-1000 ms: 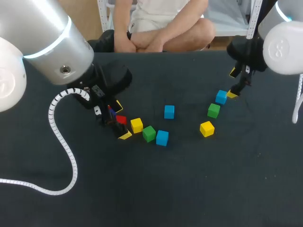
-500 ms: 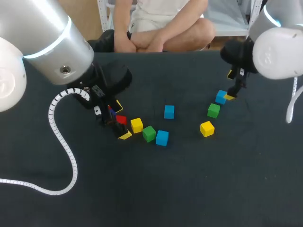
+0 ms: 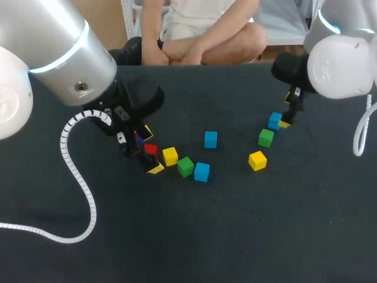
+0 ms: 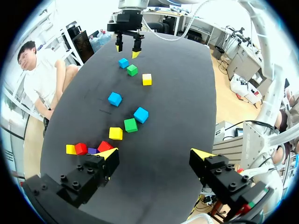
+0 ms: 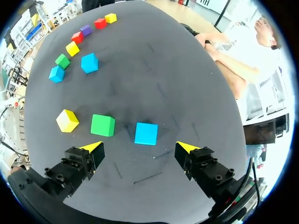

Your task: Place the blue cubes, place green cubes on the blue cubes, place the yellow cubes on the green cubes, then place the red cubes on the yellow cubes, and place purple cube on the red cubes.

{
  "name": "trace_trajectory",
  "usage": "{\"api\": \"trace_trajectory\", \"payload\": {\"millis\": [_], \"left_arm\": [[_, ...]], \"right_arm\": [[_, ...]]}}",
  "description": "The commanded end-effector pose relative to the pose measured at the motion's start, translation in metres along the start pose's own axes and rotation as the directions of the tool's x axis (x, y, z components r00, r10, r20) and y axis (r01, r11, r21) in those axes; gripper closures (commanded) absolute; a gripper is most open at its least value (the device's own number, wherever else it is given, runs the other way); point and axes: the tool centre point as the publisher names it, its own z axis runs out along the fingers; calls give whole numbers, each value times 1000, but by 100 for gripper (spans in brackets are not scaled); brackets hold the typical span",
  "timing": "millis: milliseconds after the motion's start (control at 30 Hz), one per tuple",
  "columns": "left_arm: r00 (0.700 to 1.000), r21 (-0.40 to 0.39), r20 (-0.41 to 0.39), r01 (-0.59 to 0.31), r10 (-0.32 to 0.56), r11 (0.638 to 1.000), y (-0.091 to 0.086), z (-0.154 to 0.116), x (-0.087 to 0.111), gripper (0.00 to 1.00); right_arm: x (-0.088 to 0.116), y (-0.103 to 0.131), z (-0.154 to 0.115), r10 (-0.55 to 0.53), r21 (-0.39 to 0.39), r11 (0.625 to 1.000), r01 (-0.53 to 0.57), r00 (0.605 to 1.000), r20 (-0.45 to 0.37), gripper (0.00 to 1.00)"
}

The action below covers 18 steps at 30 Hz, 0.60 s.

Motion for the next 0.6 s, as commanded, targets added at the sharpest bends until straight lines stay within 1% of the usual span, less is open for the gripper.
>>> {"api": "trace_trajectory", "payload": {"millis": [33, 267, 600], "left_arm": [[1000, 2, -2, -1, 1, 1000, 1, 0, 0, 0], [1000, 2, -2, -1, 1, 1000, 1, 0, 0, 0], [1000, 2, -2, -1, 1, 1000, 1, 0, 0, 0]], "right_arm": [[3, 5, -1, 1, 3, 1000, -1, 1000, 0, 0], [6, 11, 0, -2, -11, 1000, 2, 1000, -11, 0], [5, 13, 5, -18, -25, 1000, 17, 1000, -23, 0]]}}
